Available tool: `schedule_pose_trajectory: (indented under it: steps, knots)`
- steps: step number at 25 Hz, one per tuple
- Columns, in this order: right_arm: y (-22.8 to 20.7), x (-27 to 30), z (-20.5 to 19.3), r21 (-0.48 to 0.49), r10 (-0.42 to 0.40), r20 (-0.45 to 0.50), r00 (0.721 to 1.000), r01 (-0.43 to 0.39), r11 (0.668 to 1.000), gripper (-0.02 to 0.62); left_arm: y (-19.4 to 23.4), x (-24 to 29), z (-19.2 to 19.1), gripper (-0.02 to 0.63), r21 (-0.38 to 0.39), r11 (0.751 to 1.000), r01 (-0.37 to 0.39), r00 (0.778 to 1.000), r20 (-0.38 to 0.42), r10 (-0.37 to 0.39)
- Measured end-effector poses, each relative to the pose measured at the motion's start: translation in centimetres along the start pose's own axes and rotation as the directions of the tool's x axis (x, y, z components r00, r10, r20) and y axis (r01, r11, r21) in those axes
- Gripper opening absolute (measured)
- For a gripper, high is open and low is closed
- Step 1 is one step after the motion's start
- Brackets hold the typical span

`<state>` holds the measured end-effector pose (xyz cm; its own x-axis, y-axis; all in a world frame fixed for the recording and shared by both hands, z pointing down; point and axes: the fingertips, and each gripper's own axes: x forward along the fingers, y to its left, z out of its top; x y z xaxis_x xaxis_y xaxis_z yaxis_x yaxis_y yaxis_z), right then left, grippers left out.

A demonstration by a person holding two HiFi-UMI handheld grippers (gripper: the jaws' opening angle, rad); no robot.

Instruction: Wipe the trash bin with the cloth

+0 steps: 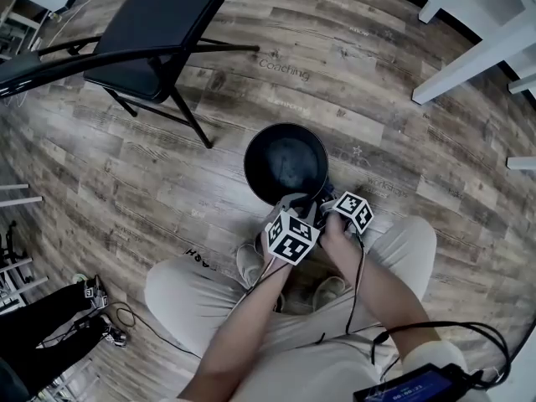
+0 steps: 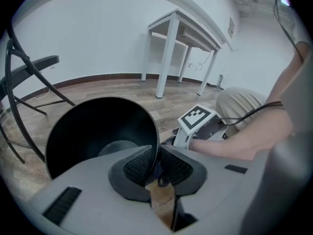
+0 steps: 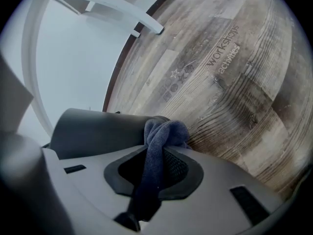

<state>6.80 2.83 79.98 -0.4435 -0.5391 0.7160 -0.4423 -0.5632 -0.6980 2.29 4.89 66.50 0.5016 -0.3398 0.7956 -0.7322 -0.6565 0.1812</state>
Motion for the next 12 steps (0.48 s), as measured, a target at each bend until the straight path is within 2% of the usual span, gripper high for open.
schedule_pose_trajectory:
  steps: [9, 12]
  knots:
    - [-5.1, 5.4, 0.6, -0.127, -0.058, -0.028, 0.998, 0.054, 0.990, 0.071, -0.3, -0.1, 0.3, 0.052, 0.011, 1.000, -0.009, 0.999, 0.042, 0.008]
    - [-6.2, 6.1, 0.4, -0.099, -0.062, -0.048, 0.997, 0.057, 0.993, 0.071, -0.5, -0.2, 0.4, 0.055, 0.020, 1.000, 0.002, 0.998, 0.064, -0.004]
